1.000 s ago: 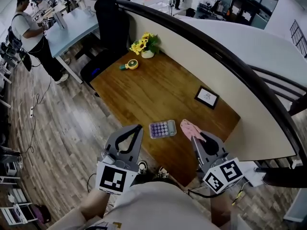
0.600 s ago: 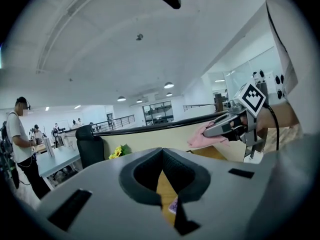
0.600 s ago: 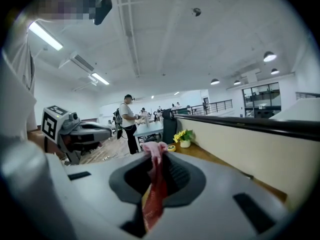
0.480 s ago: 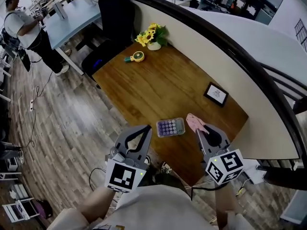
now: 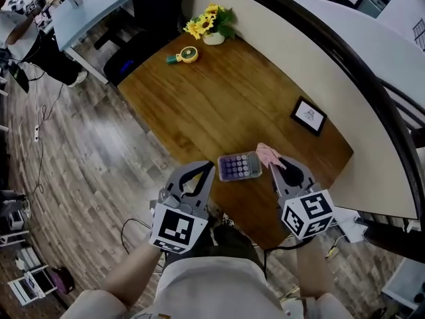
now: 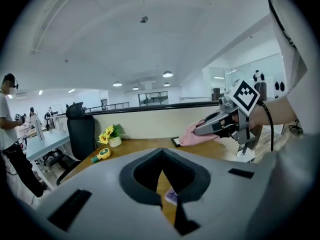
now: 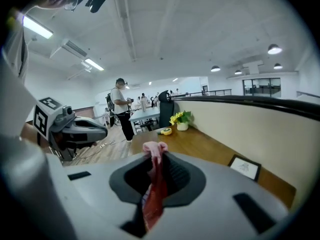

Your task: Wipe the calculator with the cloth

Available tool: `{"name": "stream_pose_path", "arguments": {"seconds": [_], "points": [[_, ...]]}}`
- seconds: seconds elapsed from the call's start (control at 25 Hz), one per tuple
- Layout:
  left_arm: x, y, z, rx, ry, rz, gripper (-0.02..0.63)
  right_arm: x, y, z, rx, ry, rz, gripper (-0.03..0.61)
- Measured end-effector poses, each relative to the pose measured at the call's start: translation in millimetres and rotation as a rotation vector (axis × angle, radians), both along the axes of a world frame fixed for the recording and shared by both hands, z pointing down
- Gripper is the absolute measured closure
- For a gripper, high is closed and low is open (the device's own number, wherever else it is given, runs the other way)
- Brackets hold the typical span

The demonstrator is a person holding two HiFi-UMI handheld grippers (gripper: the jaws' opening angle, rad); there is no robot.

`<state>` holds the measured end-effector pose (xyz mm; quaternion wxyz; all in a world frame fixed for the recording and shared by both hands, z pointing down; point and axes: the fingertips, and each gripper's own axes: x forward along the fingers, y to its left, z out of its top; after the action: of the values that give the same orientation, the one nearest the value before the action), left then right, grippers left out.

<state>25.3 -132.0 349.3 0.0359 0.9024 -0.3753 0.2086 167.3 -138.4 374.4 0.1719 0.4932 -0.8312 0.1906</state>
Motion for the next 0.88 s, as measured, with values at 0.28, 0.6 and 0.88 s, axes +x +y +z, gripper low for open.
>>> {"name": "stream_pose_path", "arguments": {"seconds": [0.28,0.6,0.88], "points": [[7.5,-9.9,72.1,-0.108,-0.021,0.002,0.611,-0.6,-13.4,62.3,-0.072,0.044,-0.001,0.537],[25.5,-8.4,153.7,-0.225,-0.030,0.028,0.611,6.8,-17.7,135.3,-0.156,0.043,0.032,0.537],[34.3,-7.4,218.1,-0.333,-0.032,0.029,0.611,10.9,-26.5,183.9,-0.195,0.044,0.063,0.535]]}}
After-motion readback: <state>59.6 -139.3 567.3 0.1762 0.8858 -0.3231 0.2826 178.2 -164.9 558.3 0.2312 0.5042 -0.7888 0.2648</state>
